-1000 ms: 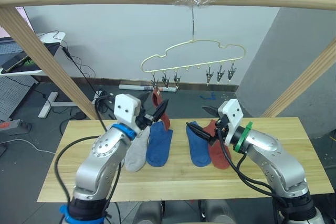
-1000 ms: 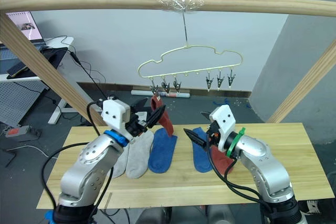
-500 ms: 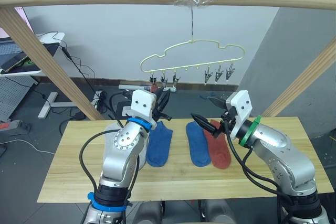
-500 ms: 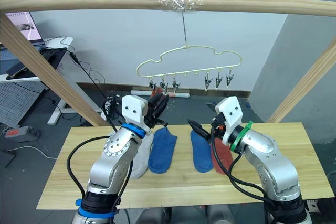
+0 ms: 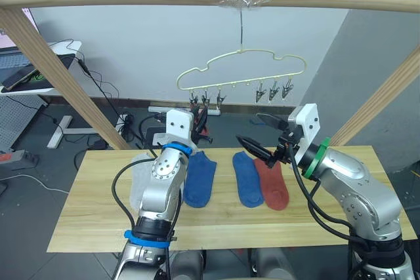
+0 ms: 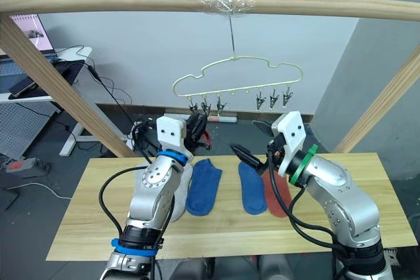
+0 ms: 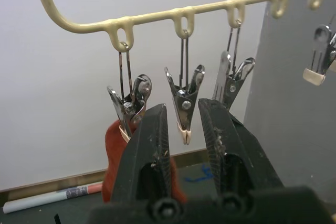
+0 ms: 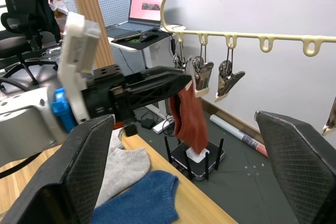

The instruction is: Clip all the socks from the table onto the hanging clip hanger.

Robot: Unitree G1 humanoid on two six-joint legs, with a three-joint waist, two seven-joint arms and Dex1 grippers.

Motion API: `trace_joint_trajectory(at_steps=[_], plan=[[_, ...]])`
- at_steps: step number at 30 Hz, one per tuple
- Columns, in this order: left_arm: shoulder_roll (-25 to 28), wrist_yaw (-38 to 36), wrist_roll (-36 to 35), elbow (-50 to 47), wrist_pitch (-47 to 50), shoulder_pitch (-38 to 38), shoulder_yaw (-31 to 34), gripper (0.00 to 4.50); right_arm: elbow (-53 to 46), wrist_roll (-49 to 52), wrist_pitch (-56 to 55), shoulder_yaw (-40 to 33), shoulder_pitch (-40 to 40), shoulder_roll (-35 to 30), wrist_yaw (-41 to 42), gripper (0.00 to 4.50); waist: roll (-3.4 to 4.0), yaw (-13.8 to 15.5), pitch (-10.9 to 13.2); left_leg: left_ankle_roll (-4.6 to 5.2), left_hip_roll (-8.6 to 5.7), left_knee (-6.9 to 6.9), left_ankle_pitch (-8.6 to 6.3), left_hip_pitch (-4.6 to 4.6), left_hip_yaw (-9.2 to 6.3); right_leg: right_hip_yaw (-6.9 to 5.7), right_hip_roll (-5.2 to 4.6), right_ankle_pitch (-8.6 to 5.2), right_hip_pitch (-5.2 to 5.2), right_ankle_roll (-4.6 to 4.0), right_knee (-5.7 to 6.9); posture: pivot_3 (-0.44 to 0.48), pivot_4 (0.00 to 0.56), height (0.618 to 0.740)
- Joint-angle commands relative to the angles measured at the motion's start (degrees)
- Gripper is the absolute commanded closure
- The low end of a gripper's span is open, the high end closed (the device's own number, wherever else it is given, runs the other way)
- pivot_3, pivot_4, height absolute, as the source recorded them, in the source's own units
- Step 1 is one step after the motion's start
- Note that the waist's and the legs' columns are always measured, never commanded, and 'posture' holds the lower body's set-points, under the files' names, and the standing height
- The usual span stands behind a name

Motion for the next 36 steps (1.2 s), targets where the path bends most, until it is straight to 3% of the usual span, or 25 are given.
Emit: trace_joint_trajectory(at_steps=[1,18,36], plan=[[-0.53,-0.41,0.18,1.44,-2.49,-1.99,0.99,3.47,-2.96,0.90,-0.31,-0.63,-1.03,-0.45,-0.87,0.00,0.00,-0.16,0.00,0.00,0.00,0.00,0.00,0.00,0.00,0.00,0.00,0.01,0.00,0.01,0.00,-0.154,0.172,0.740],[-0.42,-1.97,0.16,7.08,-5.60,-6.63,2.64,3.47,-2.22,1.26,-0.35,0.43,-2.90,0.70,-2.63,0.00,0.00,-0.94,0.00,0.01,0.00,0.05,0.01,-0.01,0.00,0.01,0.01,0.04,0.00,0.01,0.02,-0.164,0.169,0.740],[-0.44,-1.66,1.26,-0.40,-2.15,-0.35,0.80,3.47,-2.24,1.42,-0.59,0.67,-2.52,0.49,-3.32,0.00,0.01,-1.01,0.00,0.01,0.01,0.07,0.01,-0.01,-0.01,0.01,0.02,0.05,-0.01,-0.01,0.07,-0.159,0.172,0.740]])
